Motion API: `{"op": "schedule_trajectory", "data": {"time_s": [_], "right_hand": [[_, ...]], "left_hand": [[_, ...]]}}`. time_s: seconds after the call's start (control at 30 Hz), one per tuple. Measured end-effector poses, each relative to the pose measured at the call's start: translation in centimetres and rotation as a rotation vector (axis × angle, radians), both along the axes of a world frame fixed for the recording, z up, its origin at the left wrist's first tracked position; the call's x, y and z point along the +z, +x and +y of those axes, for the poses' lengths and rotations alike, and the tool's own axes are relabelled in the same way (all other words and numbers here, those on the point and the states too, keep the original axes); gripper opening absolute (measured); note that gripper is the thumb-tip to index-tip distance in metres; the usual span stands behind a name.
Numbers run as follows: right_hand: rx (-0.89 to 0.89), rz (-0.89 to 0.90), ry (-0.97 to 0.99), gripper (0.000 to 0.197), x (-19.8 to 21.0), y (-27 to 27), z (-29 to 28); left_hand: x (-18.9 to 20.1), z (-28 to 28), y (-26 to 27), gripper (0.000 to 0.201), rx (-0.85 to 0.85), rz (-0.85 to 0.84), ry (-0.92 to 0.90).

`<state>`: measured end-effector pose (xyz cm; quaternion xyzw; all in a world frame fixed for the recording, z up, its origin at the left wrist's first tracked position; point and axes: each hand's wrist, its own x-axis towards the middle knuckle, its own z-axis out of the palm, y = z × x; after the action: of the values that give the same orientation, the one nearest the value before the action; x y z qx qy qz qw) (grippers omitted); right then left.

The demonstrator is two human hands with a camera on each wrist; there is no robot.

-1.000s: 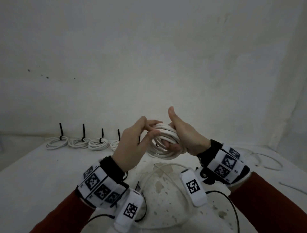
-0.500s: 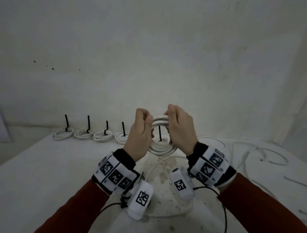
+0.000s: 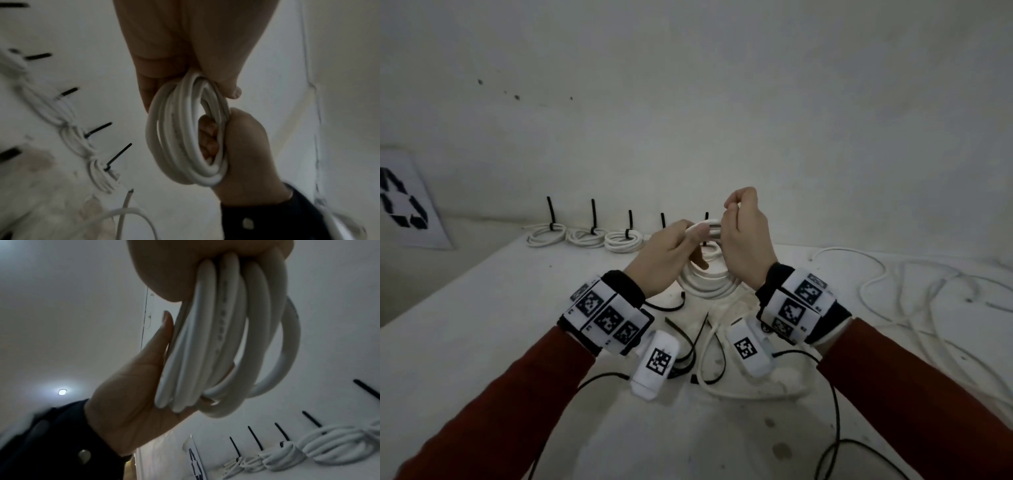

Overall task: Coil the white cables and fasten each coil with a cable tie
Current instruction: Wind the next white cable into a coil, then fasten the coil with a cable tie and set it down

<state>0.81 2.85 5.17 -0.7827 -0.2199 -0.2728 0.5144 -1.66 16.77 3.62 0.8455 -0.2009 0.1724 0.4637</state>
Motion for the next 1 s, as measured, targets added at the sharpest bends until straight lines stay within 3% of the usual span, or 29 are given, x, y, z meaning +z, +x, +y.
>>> {"op": "schedule_trajectory", "data": {"time_s": [0.17,0.3,0.37,0.43,0.5,0.6,0.7,0.8,1.0], "right_hand": [[0.045,0.128,0.053,0.007,-1.7,1.4,2.2],[0.174,0.345,0.14,0.008,-3.1,3.0,3.6],[0.247,0.49,0.214,0.017,-3.9,4.4,4.0],[0.217,0.579,0.072,0.029,-4.8,6.4,3.7],[0.242,0.638,-0.259,0.026,-5.9,7.6,3.0],[0.347,0.556,-0.867,0.027,-7.4,8.4,2.3],[0.404,0.451,-1.155,0.034,-7.5,8.5,3.1],[0.411,0.354,-1.223,0.021,-7.3,9.1,3.8],[0.441,0.343,-0.984,0.008,-4.2,8.5,0.8]], "left_hand": [[-1.8,1.4,0.7,0.038,-0.06,0.246,-0.375],[-2.8,2.3,1.6,0.035,0.04,0.238,-0.39],[-3.2,3.1,2.2,0.038,0.113,0.225,-0.351],[-3.4,4.2,2.8,0.043,0.176,0.216,-0.315],[-3.4,5.6,3.6,0.044,0.246,0.198,-0.301],[-3.0,7.2,4.6,0.042,0.332,0.147,-0.267],[-2.8,7.6,5.4,0.04,0.359,0.123,-0.245],[-2.8,7.2,6.3,0.041,0.377,0.12,-0.225],[-3.3,6.9,7.2,0.037,0.415,0.07,-0.033]]}}
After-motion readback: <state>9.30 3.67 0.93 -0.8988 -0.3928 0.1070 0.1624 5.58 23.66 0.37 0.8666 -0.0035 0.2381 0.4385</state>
